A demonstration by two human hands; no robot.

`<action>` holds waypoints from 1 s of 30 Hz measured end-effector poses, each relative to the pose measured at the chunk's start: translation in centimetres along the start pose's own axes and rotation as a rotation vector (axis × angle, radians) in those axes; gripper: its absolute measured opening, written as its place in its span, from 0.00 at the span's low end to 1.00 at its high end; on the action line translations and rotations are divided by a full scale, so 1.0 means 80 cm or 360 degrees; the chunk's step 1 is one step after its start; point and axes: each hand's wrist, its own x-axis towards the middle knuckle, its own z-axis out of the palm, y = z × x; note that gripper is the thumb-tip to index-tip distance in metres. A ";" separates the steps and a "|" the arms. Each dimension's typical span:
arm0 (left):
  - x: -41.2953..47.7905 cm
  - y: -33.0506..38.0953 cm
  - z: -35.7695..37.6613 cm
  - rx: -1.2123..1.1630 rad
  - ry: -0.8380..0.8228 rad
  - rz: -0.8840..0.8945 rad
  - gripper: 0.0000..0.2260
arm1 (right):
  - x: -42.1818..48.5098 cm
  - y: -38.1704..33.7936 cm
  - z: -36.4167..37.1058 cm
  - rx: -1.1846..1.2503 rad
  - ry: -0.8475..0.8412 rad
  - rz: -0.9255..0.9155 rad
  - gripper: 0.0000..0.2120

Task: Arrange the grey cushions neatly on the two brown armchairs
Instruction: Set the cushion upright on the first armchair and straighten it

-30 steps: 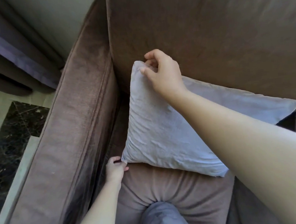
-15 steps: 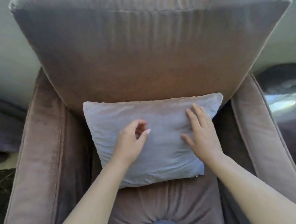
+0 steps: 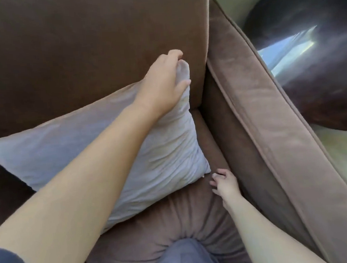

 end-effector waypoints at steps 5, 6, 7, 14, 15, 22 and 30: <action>0.026 0.002 0.009 0.0317 0.0139 -0.0110 0.15 | 0.029 0.010 0.012 -0.0124 0.0083 -0.0181 0.07; 0.026 0.002 0.010 0.0367 0.0142 -0.0113 0.13 | 0.030 0.010 0.013 -0.0253 0.0099 -0.0252 0.06; 0.026 0.003 0.012 0.0409 0.0141 -0.0112 0.12 | 0.030 0.009 0.015 -0.0377 0.0116 -0.0321 0.06; 0.007 0.006 0.010 0.0145 0.0269 -0.0016 0.08 | 0.034 -0.002 0.021 -0.0900 0.0084 -0.0636 0.12; 0.005 0.007 0.006 0.0068 0.0281 -0.0047 0.07 | 0.032 0.000 0.016 -0.0949 0.0077 -0.0629 0.12; 0.031 0.005 -0.018 -0.0150 0.0433 -0.0202 0.08 | 0.015 0.026 -0.009 -0.1258 0.0075 -0.0636 0.08; 0.039 -0.005 -0.008 -0.0076 0.0402 -0.0175 0.08 | 0.024 0.022 -0.009 -0.1165 0.0005 -0.0484 0.11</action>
